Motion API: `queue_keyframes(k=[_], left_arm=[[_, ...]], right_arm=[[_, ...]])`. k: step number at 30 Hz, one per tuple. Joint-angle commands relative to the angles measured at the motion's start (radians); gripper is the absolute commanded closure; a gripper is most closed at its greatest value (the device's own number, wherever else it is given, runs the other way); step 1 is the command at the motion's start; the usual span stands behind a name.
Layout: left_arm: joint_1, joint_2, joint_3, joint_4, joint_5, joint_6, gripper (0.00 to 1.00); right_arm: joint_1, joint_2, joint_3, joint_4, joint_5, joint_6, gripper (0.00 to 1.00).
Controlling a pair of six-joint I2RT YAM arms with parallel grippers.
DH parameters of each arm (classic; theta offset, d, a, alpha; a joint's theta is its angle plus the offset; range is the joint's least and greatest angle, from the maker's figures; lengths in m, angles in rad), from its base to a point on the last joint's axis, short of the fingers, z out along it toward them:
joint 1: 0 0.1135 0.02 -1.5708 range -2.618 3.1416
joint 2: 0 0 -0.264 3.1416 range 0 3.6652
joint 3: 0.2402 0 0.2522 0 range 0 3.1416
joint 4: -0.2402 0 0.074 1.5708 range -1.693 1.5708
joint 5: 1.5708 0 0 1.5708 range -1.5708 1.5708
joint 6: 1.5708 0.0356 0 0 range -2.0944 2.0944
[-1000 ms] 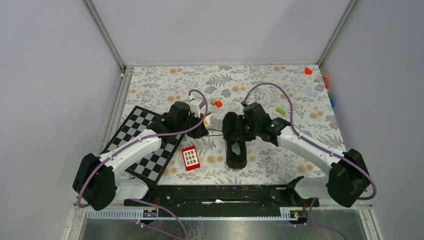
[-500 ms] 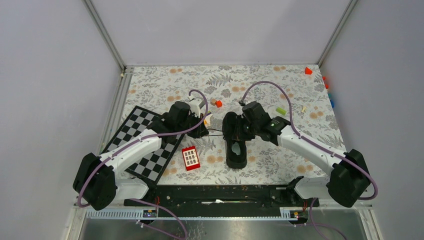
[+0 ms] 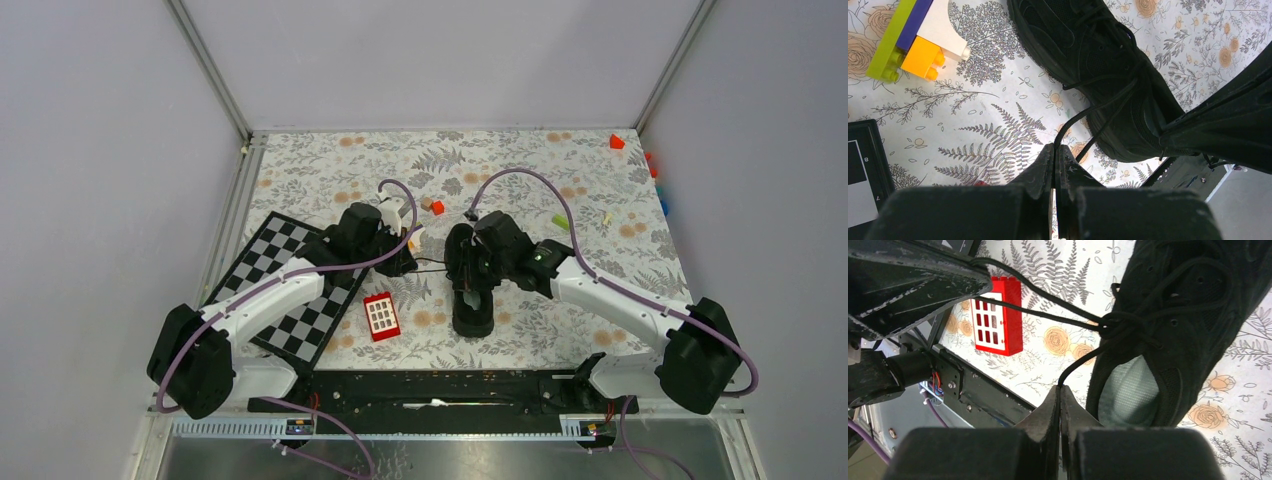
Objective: Tie the shoes
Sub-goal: Tie the shoelace on the shoe.
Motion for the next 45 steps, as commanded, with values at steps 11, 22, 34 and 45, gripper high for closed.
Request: queue_keyframes(k=[11, 22, 34, 45], left_arm=[[-0.002, 0.005, 0.052, 0.042, 0.018, 0.012, 1.0], [-0.002, 0.011, 0.057, 0.032, 0.013, 0.018, 1.0], [-0.002, 0.038, 0.061, 0.04, 0.021, 0.024, 1.0], [-0.002, 0.05, 0.069, 0.037, 0.028, 0.026, 1.0]], right_arm=[[0.039, -0.021, -0.01, 0.035, -0.003, 0.033, 0.94], [-0.136, -0.143, -0.051, 0.055, 0.154, 0.065, 0.56], [-0.364, 0.124, -0.058, 0.256, -0.199, 0.156, 0.46], [-0.377, 0.195, -0.089, 0.339, -0.226, 0.197, 0.7]])
